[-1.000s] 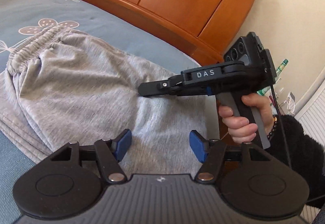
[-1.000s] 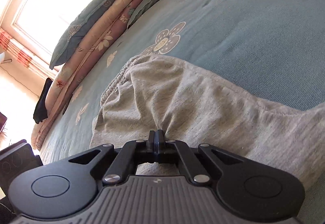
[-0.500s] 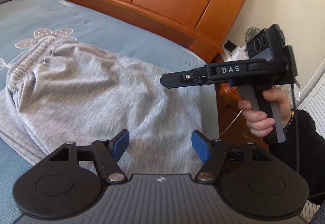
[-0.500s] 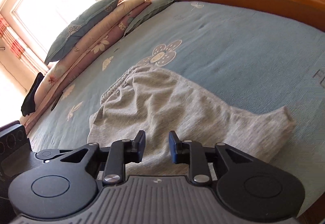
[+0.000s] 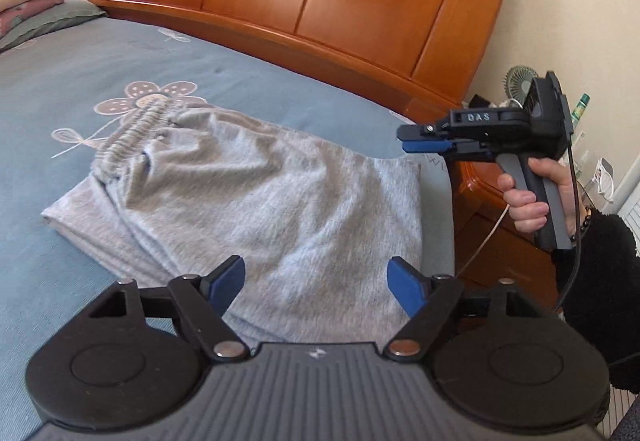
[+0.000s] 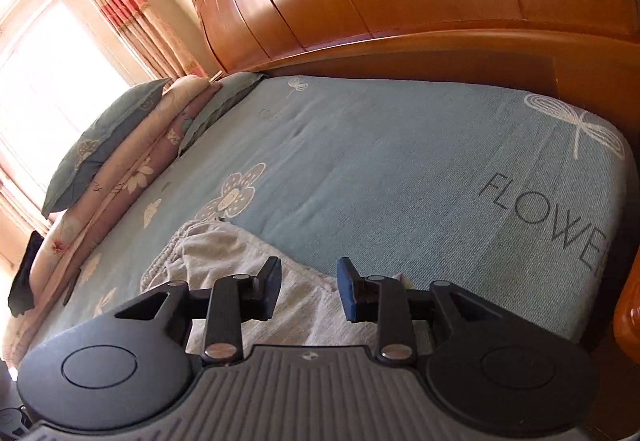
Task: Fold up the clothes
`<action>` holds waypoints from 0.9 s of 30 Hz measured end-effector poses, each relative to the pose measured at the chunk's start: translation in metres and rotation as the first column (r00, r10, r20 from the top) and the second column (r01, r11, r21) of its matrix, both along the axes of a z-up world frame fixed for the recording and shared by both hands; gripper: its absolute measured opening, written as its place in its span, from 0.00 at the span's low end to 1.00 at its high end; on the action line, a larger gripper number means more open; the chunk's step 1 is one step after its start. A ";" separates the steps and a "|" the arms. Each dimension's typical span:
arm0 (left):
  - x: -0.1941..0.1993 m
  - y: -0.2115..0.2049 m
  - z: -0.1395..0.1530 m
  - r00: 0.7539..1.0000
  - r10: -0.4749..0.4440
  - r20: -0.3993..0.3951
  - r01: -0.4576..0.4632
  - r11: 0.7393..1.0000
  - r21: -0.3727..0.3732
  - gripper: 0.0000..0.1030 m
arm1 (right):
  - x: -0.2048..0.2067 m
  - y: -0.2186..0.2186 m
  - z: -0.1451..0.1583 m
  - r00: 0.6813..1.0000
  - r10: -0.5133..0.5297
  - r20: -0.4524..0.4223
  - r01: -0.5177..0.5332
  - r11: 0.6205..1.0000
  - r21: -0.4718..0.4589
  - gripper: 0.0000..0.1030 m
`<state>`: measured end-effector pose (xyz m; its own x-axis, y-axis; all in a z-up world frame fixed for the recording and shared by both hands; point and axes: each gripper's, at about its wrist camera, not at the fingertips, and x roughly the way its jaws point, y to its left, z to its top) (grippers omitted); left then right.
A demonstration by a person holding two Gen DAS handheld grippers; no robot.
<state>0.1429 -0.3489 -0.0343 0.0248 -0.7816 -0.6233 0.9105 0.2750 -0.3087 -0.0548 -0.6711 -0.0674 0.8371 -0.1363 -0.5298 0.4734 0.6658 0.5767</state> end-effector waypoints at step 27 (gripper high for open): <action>-0.092 0.183 0.053 0.658 0.629 0.414 -0.678 0.734 -0.037 0.91 | 0.002 0.196 0.057 0.958 0.242 -0.152 -0.244 0.970 0.008 0.67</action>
